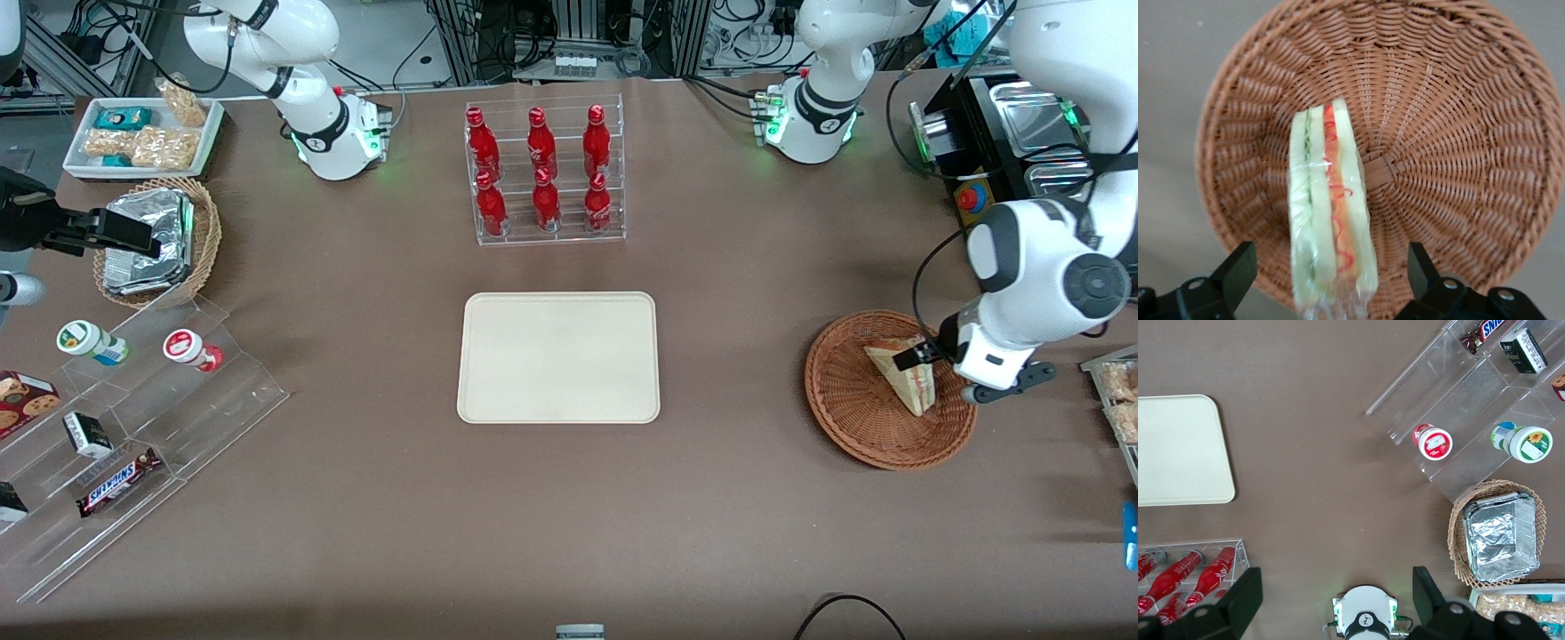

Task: Place sandwich from basket to tray
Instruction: 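Close the left gripper on the sandwich and lift it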

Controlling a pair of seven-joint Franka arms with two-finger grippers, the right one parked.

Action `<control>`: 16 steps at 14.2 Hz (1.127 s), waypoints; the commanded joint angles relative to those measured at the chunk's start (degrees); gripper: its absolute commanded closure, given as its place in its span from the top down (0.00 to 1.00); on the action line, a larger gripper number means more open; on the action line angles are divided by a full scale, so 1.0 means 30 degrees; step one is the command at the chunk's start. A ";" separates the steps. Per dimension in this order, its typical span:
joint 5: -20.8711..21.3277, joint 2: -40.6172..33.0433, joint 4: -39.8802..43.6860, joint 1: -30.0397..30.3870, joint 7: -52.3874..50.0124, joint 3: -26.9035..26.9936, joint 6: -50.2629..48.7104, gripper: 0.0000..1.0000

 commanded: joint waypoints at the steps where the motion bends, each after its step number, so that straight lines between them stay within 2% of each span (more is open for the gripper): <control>1: 0.0010 0.0423 -0.0921 0.0523 -0.0397 -0.0144 0.1828 1.00; 5: -0.0020 0.1039 -0.0922 0.0933 -0.0572 -0.0173 0.2037 1.00; 6: -0.0020 0.1098 -0.0922 0.0933 -0.0979 -0.0173 0.2037 0.92; 7: -0.0020 0.1127 -0.0864 0.0933 -0.2230 -0.0144 0.2008 0.62; 8: 0.0067 0.1128 -0.0921 0.0846 -0.2909 -0.0173 0.2037 0.39; 9: 0.0068 0.1070 -0.0864 0.0729 -0.3061 -0.0202 0.1979 0.22; 10: 0.0068 0.1011 -0.0776 0.0670 -0.3208 -0.0261 0.1891 0.13; 14: 0.0039 0.0777 0.0071 0.0027 -0.3883 -0.0349 0.1047 0.10; 16: 0.0010 0.0572 0.0978 -0.1257 -0.3912 -0.0349 -0.0243 0.10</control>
